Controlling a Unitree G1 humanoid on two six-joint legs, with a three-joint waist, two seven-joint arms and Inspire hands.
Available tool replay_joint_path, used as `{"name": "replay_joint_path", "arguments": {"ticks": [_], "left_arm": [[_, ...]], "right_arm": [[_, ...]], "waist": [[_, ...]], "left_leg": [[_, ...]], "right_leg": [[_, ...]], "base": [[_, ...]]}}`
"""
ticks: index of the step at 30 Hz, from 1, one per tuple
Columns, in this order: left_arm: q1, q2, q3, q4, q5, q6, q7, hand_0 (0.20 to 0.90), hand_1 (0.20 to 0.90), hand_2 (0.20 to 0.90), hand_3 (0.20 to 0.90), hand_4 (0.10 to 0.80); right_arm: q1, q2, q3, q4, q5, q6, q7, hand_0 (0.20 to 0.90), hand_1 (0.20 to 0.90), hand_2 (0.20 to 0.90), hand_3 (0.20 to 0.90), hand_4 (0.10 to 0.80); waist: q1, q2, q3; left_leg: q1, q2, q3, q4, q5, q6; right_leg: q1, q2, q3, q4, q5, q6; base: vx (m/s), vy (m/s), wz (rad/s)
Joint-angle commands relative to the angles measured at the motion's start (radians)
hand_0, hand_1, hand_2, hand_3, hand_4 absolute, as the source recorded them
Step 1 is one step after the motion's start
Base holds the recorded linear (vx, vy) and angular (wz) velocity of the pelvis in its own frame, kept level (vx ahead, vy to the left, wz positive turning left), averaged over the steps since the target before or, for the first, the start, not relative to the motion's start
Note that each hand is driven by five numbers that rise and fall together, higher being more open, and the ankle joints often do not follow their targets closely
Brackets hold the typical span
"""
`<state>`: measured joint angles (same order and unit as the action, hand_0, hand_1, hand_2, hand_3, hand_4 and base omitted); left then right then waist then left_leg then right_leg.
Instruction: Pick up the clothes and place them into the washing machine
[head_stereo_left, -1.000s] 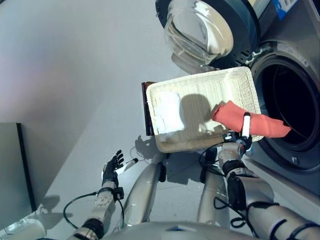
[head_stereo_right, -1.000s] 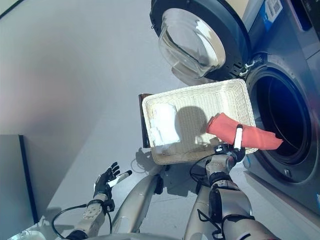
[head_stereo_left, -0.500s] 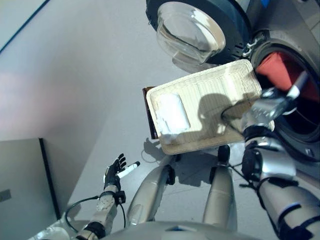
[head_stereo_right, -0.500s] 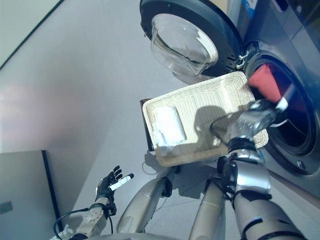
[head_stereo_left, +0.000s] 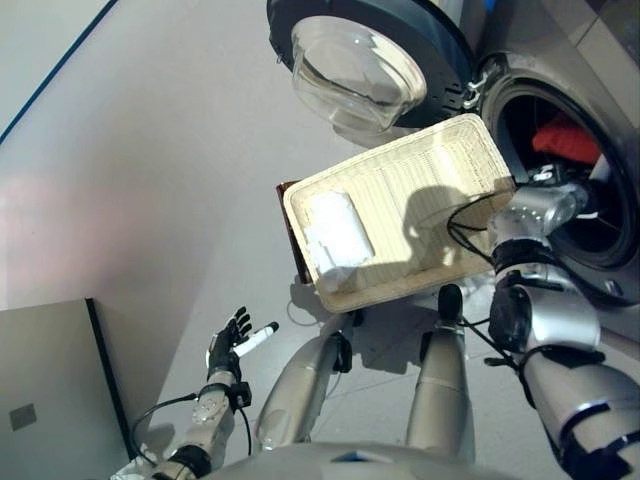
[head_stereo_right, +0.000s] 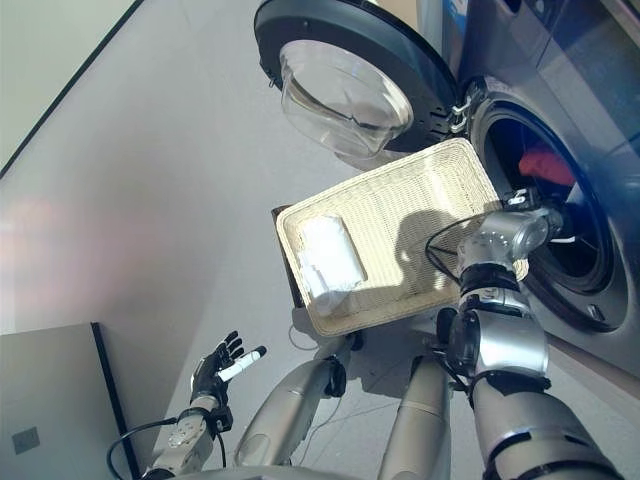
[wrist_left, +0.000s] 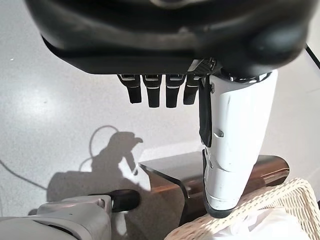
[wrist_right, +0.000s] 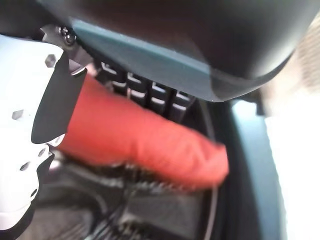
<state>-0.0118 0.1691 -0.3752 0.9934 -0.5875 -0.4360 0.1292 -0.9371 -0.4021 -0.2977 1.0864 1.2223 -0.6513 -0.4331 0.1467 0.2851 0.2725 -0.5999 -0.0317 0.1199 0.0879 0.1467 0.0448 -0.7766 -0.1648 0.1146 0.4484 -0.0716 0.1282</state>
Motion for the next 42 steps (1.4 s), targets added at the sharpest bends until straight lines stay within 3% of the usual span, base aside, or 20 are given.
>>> {"name": "replay_joint_path", "arguments": {"ticks": [1, 18, 21, 22, 27, 33, 42], "left_arm": [[0.011, 0.007, 0.005, 0.068, -0.023, -0.03, 0.015, 0.9, 0.9, 0.9, 0.9, 0.8], [0.021, 0.012, 0.031, 0.085, -0.018, -0.036, 0.013, 0.9, 0.9, 0.9, 0.9, 0.8], [0.016, 0.02, 0.042, 0.084, -0.01, -0.033, 0.015, 0.9, 0.9, 0.9, 0.9, 0.8], [0.014, 0.03, 0.057, 0.079, -0.002, -0.034, 0.015, 0.9, 0.9, 0.9, 0.9, 0.8], [0.016, 0.046, 0.08, 0.078, 0.008, -0.037, 0.014, 0.9, 0.9, 0.9, 0.9, 0.8], [0.021, 0.079, 0.163, 0.034, 0.069, -0.067, 0.075, 0.9, 0.9, 0.9, 0.9, 0.8], [0.032, 0.126, 0.239, -0.028, 0.143, -0.076, 0.137, 0.9, 0.9, 0.9, 0.9, 0.8]], "right_arm": [[-0.005, -0.063, 0.085, -0.071, -0.051, -0.029, 0.067, 0.9, 0.9, 0.9, 0.9, 0.8], [0.055, -0.017, 0.086, -0.057, -0.04, -0.011, 0.088, 0.9, 0.9, 0.9, 0.9, 0.8], [0.048, -0.046, 0.134, 0.01, -0.114, 0.046, 0.066, 0.9, 0.9, 0.9, 0.9, 0.8], [0.049, -0.068, 0.208, 0.034, -0.21, 0.106, 0.059, 0.9, 0.9, 0.9, 0.9, 0.8], [0.091, -0.03, 0.287, 0.023, -0.312, 0.148, 0.052, 0.9, 0.9, 0.9, 0.9, 0.8], [0.2, -0.028, 0.463, -0.041, -0.708, 0.25, -0.034, 0.9, 0.9, 0.9, 0.9, 0.8], [0.245, 0.008, 0.612, -0.038, -0.982, 0.333, -0.058, 0.9, 0.9, 0.9, 0.9, 0.8]], "waist": [[-0.007, 0.034, -0.044], [-0.015, -0.002, -0.042], [-0.014, -0.012, -0.039], [-0.015, -0.028, -0.03], [-0.023, -0.065, -0.007], [-0.019, -0.122, 0.011], [0.03, -0.19, 0.038]], "left_leg": [[-0.057, -0.004, -0.064, 0.085, -0.102, -0.077], [-0.068, -0.004, -0.068, 0.092, -0.101, -0.076], [-0.071, 0.0, -0.068, 0.097, -0.101, -0.076], [-0.075, 0.005, -0.07, 0.103, -0.098, -0.077], [-0.084, 0.014, -0.081, 0.117, -0.092, -0.078], [-0.091, 0.019, -0.108, 0.129, -0.078, -0.082], [-0.078, 0.01, -0.172, 0.13, -0.055, -0.088]], "right_leg": [[0.103, -0.001, -0.093, -0.196, 0.104, -0.052], [0.103, -0.001, -0.097, -0.194, 0.107, -0.057], [0.103, 0.001, -0.098, -0.194, 0.11, -0.058], [0.105, 0.004, -0.102, -0.196, 0.115, -0.06], [0.11, 0.01, -0.116, -0.196, 0.119, -0.065], [0.123, 0.009, -0.153, -0.187, 0.122, -0.068], [0.178, -0.007, -0.237, -0.179, 0.108, -0.068]], "base": [[0.0, 0.0, 0.0], [0.001, 0.003, 0.01], [-0.015, -0.017, 0.03], [-0.037, -0.056, 0.05], [-0.036, -0.055, 0.05], [-0.032, -0.053, 0.11], [-0.006, -0.063, 0.26]]}}
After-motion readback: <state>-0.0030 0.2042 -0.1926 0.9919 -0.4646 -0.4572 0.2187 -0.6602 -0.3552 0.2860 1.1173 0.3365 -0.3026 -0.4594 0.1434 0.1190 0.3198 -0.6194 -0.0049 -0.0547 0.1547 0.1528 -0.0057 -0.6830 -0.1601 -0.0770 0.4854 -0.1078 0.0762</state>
